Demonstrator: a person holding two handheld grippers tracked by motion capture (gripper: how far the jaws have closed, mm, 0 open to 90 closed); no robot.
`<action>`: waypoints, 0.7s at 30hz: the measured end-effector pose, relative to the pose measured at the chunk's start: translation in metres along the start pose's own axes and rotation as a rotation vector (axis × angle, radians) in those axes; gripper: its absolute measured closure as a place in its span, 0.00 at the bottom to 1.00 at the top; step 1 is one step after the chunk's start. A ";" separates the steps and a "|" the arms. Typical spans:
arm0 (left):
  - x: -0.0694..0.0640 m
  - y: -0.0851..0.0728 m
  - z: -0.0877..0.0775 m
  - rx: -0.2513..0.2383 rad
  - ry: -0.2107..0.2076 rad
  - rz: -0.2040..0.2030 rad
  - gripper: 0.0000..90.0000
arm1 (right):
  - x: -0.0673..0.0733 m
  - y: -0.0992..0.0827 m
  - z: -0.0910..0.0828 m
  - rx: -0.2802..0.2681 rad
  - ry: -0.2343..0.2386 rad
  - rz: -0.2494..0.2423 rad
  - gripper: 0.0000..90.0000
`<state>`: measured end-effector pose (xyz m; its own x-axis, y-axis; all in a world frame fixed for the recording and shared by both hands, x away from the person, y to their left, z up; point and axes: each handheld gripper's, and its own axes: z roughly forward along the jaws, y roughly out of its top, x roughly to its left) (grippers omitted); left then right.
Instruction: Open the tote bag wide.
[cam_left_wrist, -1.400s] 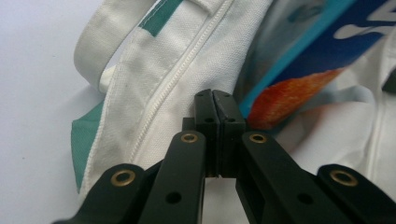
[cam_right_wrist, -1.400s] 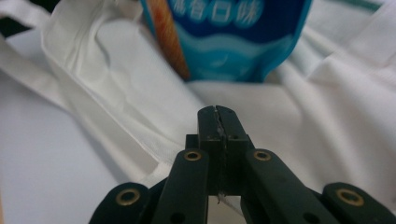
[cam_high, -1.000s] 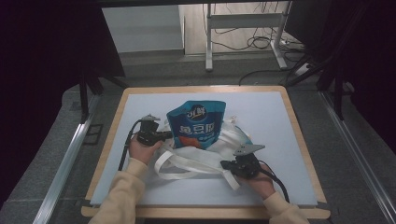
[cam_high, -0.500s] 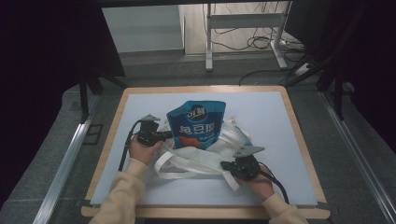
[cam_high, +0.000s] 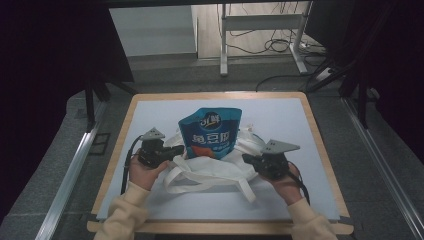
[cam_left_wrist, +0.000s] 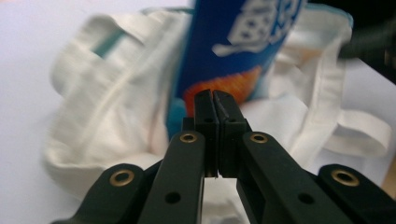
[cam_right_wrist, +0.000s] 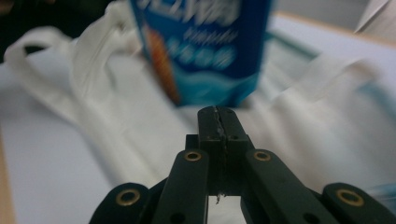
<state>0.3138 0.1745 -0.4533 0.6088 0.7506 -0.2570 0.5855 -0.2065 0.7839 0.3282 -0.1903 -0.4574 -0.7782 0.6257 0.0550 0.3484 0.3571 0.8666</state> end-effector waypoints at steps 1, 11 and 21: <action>-0.002 -0.002 0.002 0.012 -0.003 0.001 0.98 | -0.006 0.005 -0.003 -0.009 -0.010 0.006 0.99; -0.009 -0.014 0.016 0.060 -0.013 0.016 0.98 | -0.044 0.044 0.019 0.044 -0.057 0.029 0.99; -0.007 -0.026 0.018 0.086 -0.025 0.005 0.99 | -0.050 0.041 0.060 0.187 -0.066 0.001 0.99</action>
<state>0.3041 0.1635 -0.4823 0.6243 0.7338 -0.2680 0.6257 -0.2642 0.7339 0.4129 -0.1650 -0.4543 -0.7441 0.6678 0.0180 0.4448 0.4752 0.7592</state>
